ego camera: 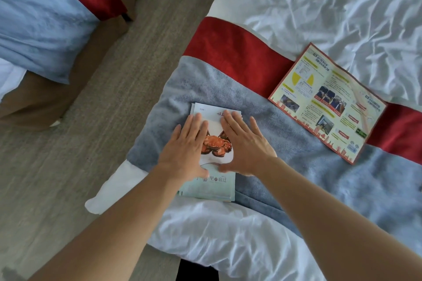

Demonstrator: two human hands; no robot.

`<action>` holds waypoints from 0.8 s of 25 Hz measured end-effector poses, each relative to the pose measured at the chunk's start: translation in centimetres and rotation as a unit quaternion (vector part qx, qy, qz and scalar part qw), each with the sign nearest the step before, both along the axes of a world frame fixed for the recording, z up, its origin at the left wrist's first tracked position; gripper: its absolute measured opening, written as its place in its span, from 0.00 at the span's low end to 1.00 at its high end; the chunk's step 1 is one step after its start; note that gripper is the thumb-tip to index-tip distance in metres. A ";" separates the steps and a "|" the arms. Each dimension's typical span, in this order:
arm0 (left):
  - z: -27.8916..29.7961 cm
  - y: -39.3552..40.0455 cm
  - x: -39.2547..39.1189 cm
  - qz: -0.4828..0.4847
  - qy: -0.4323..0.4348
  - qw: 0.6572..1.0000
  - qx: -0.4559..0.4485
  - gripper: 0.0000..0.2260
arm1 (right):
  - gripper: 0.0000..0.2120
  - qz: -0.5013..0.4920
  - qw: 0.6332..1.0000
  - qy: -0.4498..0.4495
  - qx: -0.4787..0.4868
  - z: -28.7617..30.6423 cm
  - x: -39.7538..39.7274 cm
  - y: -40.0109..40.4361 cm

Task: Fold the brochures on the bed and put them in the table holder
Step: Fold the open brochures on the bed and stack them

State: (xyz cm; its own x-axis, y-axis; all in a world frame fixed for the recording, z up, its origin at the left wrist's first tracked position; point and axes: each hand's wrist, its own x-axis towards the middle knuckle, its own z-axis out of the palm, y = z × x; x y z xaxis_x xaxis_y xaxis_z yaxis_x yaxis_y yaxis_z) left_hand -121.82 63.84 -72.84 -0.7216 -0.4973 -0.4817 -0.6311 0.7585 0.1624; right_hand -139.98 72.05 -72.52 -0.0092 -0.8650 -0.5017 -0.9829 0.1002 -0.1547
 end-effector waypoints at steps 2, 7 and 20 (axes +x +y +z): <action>-0.3 0.1 -0.1 0.003 -0.006 1.000 0.007 0.61 | 0.64 -0.001 1.000 0.003 -0.002 -0.5 0.2 0.0; 0.9 0.4 -0.9 0.009 -0.049 0.999 -0.008 0.59 | 0.61 0.002 1.000 -0.007 -0.004 0.0 0.1 0.0; 4.6 6.9 -18.1 0.216 0.068 0.963 0.146 0.24 | 0.32 -0.581 0.782 -0.093 -0.205 3.4 -13.6 13.6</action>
State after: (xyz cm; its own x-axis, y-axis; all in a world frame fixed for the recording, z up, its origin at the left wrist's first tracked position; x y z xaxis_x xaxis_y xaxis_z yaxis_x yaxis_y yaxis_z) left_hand -139.88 70.70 -68.28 -0.5431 -0.6230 -0.5629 -0.8360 0.3386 0.4318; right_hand -153.60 85.66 -69.13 -0.8691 -0.4146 -0.2697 -0.2212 0.8136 -0.5378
